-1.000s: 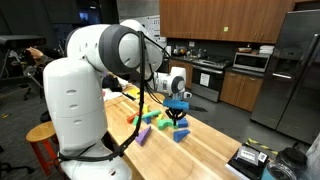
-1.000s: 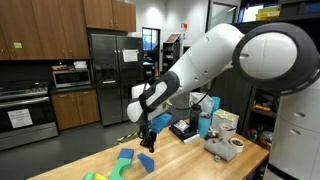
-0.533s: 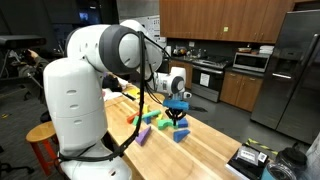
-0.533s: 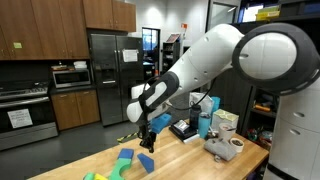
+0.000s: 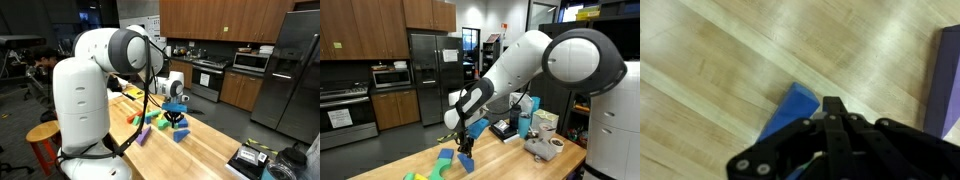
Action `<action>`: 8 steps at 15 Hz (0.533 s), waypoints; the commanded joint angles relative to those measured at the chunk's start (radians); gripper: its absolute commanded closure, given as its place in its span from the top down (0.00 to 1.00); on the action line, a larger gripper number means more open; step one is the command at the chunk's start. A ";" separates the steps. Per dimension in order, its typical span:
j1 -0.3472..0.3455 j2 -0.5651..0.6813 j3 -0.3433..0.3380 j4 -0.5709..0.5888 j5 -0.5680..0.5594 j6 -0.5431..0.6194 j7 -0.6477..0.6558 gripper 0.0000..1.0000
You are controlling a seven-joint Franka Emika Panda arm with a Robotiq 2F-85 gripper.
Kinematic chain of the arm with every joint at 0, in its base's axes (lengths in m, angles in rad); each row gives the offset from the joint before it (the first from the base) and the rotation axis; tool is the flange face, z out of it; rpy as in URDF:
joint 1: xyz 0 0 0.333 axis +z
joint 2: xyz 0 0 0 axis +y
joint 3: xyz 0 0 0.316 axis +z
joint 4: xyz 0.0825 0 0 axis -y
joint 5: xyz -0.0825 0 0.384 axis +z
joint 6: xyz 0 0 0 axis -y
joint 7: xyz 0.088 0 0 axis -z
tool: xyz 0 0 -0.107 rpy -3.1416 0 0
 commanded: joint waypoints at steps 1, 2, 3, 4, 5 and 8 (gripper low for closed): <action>-0.010 0.007 0.003 0.005 0.034 0.026 -0.039 0.00; -0.011 0.007 0.002 0.003 0.038 0.033 -0.044 0.00; -0.012 0.011 0.003 0.002 0.044 0.040 -0.052 0.00; -0.014 0.016 0.003 0.002 0.049 0.047 -0.059 0.00; -0.015 0.021 0.003 0.002 0.053 0.051 -0.065 0.00; -0.019 0.041 0.006 0.004 0.068 0.067 -0.085 0.00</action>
